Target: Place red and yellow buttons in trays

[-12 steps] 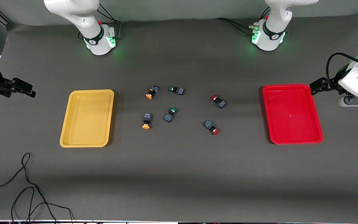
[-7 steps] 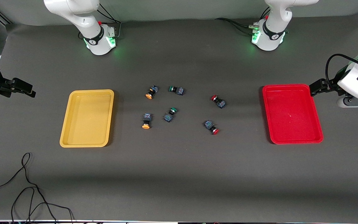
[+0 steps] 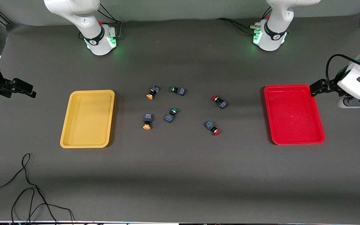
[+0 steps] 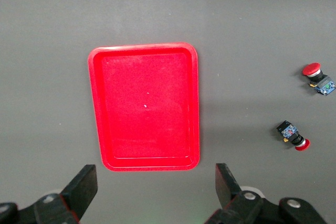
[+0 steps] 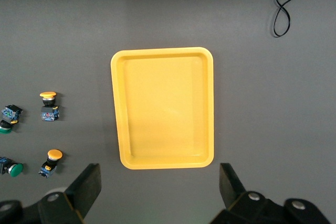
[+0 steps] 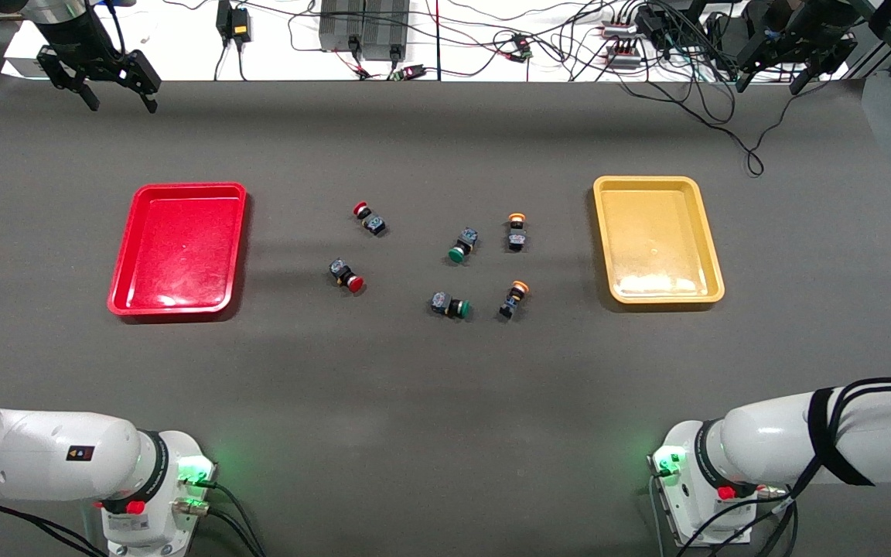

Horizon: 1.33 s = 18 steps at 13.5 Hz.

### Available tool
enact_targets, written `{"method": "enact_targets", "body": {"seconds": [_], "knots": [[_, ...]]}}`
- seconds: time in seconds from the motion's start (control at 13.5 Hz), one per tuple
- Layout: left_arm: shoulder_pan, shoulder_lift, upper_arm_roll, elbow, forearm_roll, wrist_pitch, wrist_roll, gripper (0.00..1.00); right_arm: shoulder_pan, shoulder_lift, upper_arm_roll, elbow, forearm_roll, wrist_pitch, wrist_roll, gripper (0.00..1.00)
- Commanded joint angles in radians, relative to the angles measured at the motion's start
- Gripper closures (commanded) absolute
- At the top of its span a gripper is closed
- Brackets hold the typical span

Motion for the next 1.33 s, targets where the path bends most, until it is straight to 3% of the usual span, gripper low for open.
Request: {"method": "enact_targets", "body": {"seconds": [0.0, 0.22, 0.52, 0.81, 1.26], "knots": [[-0.066, 0.011, 0.008, -0.002, -0.003, -0.009, 0.008, 0.00, 0.059, -0.022, 0.009, -0.043, -0.007, -0.004, 0.030, 0.00], [-0.149, 0.049, 0.008, -0.003, -0.062, -0.001, -0.077, 0.01, 0.195, -0.073, 0.007, -0.166, -0.002, 0.055, 0.268, 0.00], [-0.273, 0.143, 0.008, -0.014, -0.102, 0.061, -0.336, 0.01, 0.462, -0.209, 0.007, -0.469, 0.026, 0.304, 0.678, 0.00], [-0.362, 0.172, 0.008, -0.176, -0.156, 0.265, -0.481, 0.03, 0.712, -0.200, 0.009, -0.562, 0.015, 0.420, 1.035, 0.00], [-0.506, 0.336, -0.006, -0.274, -0.178, 0.549, -0.772, 0.06, 0.867, -0.176, 0.009, -0.662, 0.012, 0.526, 1.413, 0.00]]}}
